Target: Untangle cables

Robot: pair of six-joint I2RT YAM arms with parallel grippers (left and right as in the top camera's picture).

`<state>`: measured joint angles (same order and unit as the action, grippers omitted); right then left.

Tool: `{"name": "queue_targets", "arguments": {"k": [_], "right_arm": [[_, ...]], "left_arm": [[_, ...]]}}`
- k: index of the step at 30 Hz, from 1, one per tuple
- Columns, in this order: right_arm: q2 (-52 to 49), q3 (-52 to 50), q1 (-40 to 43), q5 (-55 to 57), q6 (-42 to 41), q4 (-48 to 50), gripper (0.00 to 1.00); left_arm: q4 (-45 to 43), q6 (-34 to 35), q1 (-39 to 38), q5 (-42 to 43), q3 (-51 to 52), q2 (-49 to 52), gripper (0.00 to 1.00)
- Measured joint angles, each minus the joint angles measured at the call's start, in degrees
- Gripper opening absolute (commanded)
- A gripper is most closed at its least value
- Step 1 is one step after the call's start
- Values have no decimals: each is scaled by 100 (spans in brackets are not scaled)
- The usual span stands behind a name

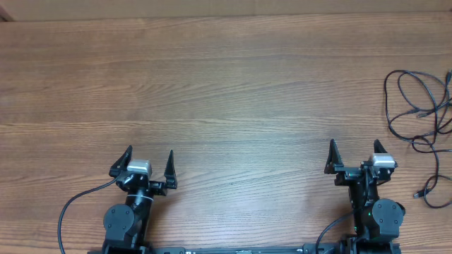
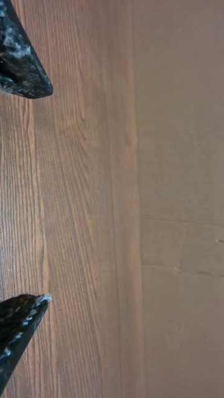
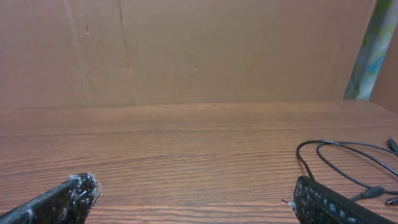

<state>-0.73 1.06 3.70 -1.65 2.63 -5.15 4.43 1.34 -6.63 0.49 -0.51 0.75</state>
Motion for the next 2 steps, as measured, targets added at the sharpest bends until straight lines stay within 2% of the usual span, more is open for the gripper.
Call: {"name": "queue_targets", "arguments": {"k": [2], "right_arm": [[0, 0, 0, -2, 0, 0, 100]], "left_arm": [[0, 0, 0, 0, 0, 0, 100]]}}
